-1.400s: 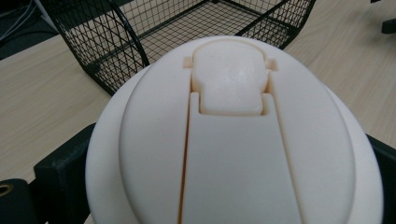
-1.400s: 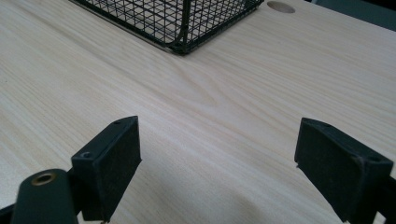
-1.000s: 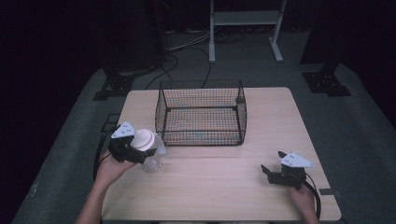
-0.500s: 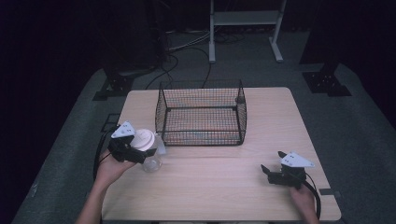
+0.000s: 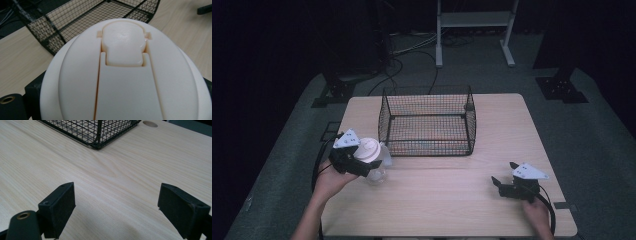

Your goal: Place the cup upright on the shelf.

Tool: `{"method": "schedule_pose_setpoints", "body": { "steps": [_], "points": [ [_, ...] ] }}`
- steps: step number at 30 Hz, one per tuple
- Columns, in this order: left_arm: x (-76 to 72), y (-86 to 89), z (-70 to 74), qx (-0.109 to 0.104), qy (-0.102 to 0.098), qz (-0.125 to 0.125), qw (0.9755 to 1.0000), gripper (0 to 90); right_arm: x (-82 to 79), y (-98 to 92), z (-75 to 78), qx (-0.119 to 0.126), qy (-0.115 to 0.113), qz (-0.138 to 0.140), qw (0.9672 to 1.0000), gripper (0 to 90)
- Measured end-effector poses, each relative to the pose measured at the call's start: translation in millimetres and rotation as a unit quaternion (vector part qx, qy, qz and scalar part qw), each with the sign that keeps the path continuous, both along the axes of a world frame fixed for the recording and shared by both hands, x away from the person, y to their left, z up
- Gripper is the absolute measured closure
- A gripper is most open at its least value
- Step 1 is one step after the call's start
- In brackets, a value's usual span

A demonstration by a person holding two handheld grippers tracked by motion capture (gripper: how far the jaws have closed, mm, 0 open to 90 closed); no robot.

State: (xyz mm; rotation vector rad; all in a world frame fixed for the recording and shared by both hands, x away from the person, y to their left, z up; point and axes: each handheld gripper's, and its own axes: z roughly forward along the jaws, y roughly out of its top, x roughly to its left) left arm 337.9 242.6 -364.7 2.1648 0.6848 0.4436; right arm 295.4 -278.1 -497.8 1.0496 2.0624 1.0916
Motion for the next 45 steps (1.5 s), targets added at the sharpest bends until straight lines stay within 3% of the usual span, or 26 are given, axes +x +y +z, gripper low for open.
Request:
{"method": "schedule_pose_setpoints", "body": {
  "steps": [9, 27, 33, 36, 45],
  "points": [
    [-4.1, -29.5, 16.9, 0.02, -0.009, -0.048, 0.9986, 4.9, 0.1, -0.2, 0.0, 0.001, 0.0, 0.0, 1.0, 13.5],
    [6.1, -81.2, 45.4, 0.033, -0.005, -0.101, 0.9943, 4.9, 0.3, -0.6, 0.1, 0.003, 0.0, -0.001, 1.0, 13.5],
    [14.2, -101.2, 64.0, 0.037, -0.008, -0.13, 0.9908, 4.9, 0.4, -1.0, 0.2, 0.005, 0.001, -0.002, 1.0, 13.5],
    [18.6, -108.9, 72.6, 0.028, -0.007, -0.138, 0.99, 4.9, 0.8, -1.1, 0.1, 0.005, -0.001, -0.001, 1.0, 13.5],
    [29.7, -129.1, 100.0, 0.045, -0.013, -0.154, 0.987, 4.9, 0.5, -1.3, 0.3, 0.009, 0.002, -0.003, 1.0, 13.5]
  ]
}}
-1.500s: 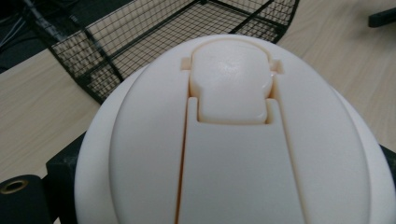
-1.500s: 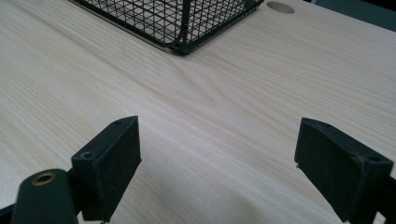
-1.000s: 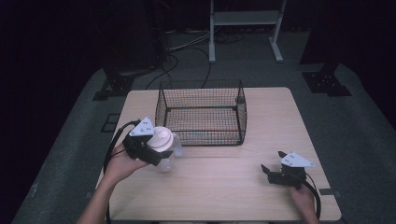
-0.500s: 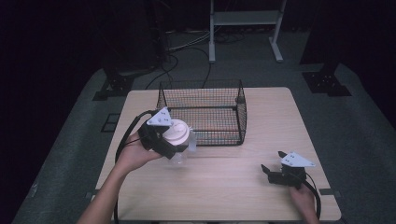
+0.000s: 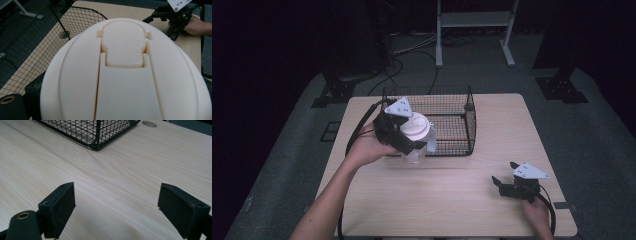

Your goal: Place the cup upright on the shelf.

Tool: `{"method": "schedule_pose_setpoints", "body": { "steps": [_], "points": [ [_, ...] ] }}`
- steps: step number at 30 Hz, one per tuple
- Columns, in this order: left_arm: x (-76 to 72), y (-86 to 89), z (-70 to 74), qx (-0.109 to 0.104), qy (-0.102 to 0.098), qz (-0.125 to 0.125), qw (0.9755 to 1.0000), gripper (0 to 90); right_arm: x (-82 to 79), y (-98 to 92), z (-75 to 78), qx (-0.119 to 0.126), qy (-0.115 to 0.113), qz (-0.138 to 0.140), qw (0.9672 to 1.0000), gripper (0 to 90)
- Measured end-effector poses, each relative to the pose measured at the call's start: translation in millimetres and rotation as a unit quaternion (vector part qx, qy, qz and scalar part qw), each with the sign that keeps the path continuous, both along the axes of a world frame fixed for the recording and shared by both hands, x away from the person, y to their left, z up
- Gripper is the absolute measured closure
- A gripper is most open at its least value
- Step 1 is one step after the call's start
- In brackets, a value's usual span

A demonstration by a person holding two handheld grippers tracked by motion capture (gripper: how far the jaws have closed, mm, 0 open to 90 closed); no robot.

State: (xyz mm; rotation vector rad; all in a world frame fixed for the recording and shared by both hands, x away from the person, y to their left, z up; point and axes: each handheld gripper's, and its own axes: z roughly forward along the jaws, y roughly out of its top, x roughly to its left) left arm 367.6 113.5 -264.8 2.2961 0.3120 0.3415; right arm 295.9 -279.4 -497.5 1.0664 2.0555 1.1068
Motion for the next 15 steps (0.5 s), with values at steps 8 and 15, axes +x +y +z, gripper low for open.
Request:
{"method": "schedule_pose_setpoints", "body": {
  "steps": [8, 15],
  "points": [
    [14.6, -16.2, 21.0, 0.008, 0.0, -0.011, 0.9999, 5.0, 0.3, -0.4, 0.1, 0.002, -0.001, 0.0, 1.0, 13.5],
    [34.3, -29.3, 34.1, 0.016, 0.001, -0.011, 0.9998, 4.9, 0.4, -0.7, 0.1, 0.002, -0.001, 0.0, 1.0, 13.5]
  ]
}}
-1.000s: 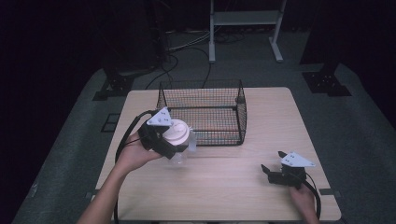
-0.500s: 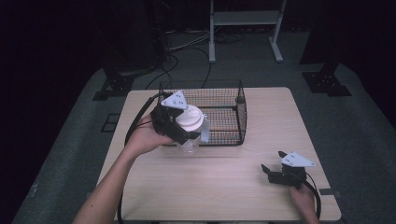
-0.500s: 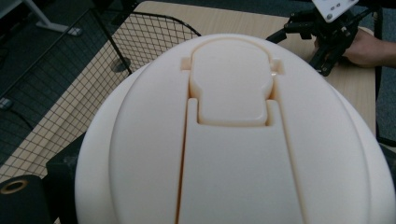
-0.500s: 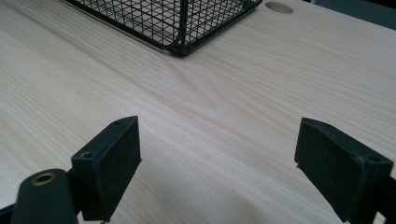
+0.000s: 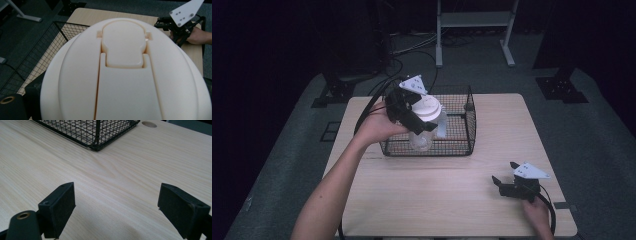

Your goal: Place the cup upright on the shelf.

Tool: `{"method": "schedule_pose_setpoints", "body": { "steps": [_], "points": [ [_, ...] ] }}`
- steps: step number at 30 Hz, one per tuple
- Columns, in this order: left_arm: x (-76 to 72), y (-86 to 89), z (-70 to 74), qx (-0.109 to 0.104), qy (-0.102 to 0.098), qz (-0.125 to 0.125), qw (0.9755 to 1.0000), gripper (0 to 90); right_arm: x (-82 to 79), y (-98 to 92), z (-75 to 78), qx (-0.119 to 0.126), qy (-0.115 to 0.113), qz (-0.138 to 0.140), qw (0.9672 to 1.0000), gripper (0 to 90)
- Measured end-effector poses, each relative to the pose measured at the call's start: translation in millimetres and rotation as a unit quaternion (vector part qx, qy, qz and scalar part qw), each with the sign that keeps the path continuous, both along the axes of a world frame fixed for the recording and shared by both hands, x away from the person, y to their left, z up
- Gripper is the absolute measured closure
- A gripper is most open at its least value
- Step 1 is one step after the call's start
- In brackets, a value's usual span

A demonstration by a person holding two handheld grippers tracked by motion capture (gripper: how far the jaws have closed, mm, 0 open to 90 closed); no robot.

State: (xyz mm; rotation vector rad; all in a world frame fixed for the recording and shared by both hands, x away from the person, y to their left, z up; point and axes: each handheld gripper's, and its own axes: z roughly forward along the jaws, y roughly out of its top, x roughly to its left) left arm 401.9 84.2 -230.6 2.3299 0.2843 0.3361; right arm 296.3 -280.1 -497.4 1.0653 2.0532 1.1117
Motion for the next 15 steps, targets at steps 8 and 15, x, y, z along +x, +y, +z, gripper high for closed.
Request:
{"method": "schedule_pose_setpoints", "body": {
  "steps": [8, 15],
  "points": [
    [28.3, -9.2, 6.8, 0.001, 0.008, 0.011, 0.9999, 5.0, -0.2, -0.4, 0.1, 0.003, 0.001, 0.001, 1.0, 13.5],
    [49.7, -14.3, 8.4, -0.008, 0.009, 0.015, 0.9998, 5.0, -0.4, -0.5, 0.3, 0.005, 0.003, 0.0, 1.0, 13.5]
  ]
}}
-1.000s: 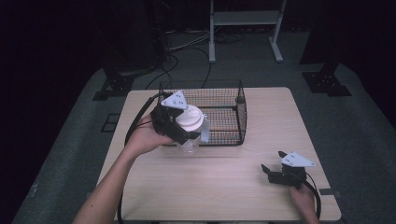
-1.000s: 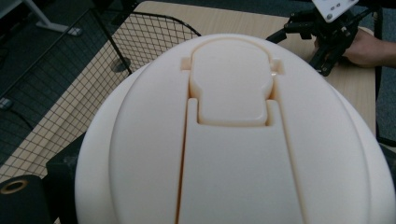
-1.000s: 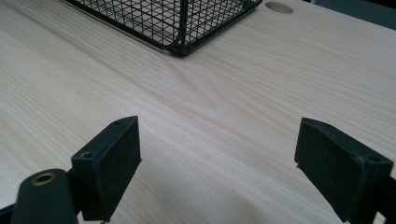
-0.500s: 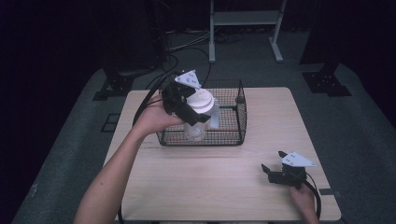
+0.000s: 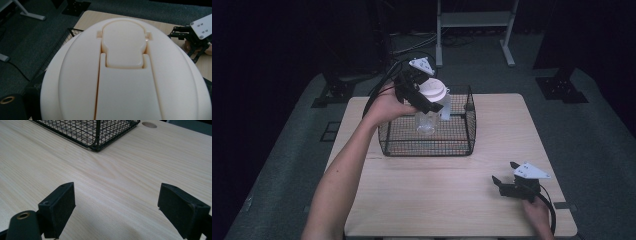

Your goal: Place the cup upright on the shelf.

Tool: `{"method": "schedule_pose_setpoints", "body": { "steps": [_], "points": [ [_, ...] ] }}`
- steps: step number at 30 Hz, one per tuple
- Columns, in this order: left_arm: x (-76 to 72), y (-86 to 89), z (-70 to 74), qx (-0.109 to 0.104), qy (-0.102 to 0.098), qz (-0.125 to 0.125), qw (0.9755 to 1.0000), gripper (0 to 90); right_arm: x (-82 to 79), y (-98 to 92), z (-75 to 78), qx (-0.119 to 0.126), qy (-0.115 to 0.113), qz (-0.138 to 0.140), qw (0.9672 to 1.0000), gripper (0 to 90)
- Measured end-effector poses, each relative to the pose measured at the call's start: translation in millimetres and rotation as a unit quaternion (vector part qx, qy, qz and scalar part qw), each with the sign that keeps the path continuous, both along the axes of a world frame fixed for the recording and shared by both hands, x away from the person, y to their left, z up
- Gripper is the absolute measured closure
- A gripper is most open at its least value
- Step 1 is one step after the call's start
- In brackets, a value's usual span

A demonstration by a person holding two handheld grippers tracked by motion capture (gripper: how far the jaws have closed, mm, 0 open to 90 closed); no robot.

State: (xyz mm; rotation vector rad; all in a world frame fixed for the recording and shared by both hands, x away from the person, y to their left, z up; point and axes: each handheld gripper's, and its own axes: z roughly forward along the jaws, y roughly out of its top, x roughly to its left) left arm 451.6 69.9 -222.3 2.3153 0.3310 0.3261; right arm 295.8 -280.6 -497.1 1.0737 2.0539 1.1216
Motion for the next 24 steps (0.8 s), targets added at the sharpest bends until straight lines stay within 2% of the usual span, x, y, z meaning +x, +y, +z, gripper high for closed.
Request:
{"method": "schedule_pose_setpoints", "body": {
  "steps": [2, 5, 12, 17, 24],
  "points": [
    [3.6, 0.3, -0.2, -0.001, 0.0, 0.0, 1.0, 4.9, 0.2, -0.2, 0.0, 0.0, -0.001, -0.001, 1.0, 13.5],
    [17.7, 1.3, -4.8, -0.012, 0.006, 0.014, 0.9998, 4.9, 0.2, 0.0, 0.1, -0.001, -0.001, 0.001, 1.0, 13.5],
    [35.2, 0.8, -17.6, -0.009, 0.018, 0.034, 0.9992, 4.9, 0.3, -0.2, 0.3, 0.002, -0.001, 0.001, 1.0, 13.5],
    [50.7, -2.6, -32.2, -0.017, 0.028, 0.046, 0.9984, 4.9, 0.7, -0.3, 0.3, 0.002, -0.003, 0.003, 1.0, 13.5],
    [63.3, -7.9, -56.0, -0.018, 0.035, 0.053, 0.9978, 4.9, 0.8, -1.0, 0.3, 0.005, -0.004, 0.005, 1.0, 13.5]
  ]
}}
